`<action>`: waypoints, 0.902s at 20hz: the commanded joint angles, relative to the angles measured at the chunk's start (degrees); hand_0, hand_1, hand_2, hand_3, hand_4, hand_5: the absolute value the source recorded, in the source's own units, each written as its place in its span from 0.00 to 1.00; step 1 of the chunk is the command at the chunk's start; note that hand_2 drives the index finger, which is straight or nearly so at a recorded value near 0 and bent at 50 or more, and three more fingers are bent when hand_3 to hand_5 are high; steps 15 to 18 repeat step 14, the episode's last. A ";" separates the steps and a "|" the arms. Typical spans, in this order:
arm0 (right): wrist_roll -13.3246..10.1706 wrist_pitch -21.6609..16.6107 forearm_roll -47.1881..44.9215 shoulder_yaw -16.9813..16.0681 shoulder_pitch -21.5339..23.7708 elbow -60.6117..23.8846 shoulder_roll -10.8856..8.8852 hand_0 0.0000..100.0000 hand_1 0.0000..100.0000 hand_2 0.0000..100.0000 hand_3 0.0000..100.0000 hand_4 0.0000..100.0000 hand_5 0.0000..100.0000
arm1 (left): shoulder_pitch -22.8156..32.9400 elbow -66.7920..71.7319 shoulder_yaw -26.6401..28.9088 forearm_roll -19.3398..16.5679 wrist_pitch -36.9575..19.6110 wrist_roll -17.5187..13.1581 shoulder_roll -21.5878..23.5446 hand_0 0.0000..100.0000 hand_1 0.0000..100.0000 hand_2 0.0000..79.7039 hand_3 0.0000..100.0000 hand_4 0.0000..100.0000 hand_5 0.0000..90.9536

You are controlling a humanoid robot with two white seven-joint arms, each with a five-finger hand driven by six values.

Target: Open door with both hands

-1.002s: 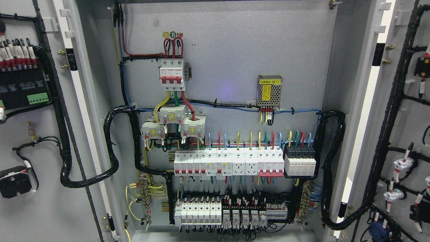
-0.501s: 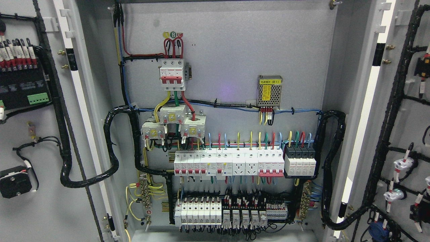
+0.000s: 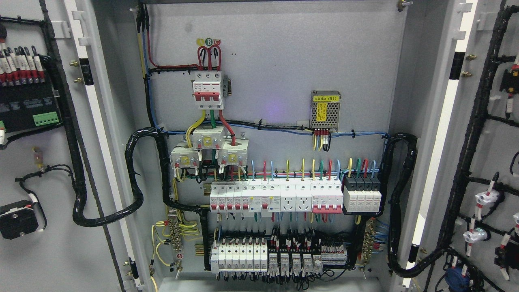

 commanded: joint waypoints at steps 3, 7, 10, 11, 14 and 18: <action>0.62 -0.27 0.29 -1.09 0.07 2.12 1.23 0.11 0.00 0.00 0.00 0.00 0.00 | -0.51 6.44 0.31 0.34 0.69 -0.09 -1.54 0.00 0.00 0.00 0.00 0.03 0.00; 0.62 -0.27 0.38 -3.99 -0.02 2.03 1.14 0.11 0.00 0.00 0.00 0.00 0.00 | -0.43 5.83 1.11 0.34 1.83 0.00 -1.54 0.00 0.00 0.00 0.00 0.03 0.00; 0.62 -0.27 0.29 -4.08 -0.11 1.60 1.14 0.11 0.00 0.00 0.00 0.00 0.00 | -0.51 5.65 1.11 0.34 2.10 -0.09 -1.54 0.00 0.00 0.00 0.00 0.03 0.00; 0.62 -0.27 0.38 -4.08 -0.11 1.42 1.23 0.11 0.00 0.00 0.00 0.00 0.00 | -0.51 5.65 1.11 0.42 2.18 -0.09 -1.54 0.00 0.00 0.00 0.00 0.03 0.00; 0.62 -0.27 0.29 -4.08 -0.11 1.33 1.14 0.11 0.00 0.00 0.00 0.00 0.00 | -0.43 5.56 1.11 0.51 2.27 0.00 -1.54 0.00 0.00 0.00 0.00 0.03 0.00; 0.62 -0.27 0.29 -4.08 -0.11 1.33 1.14 0.11 0.00 0.00 0.00 0.00 0.00 | -0.43 5.56 1.11 0.51 2.27 0.00 -1.54 0.00 0.00 0.00 0.00 0.03 0.00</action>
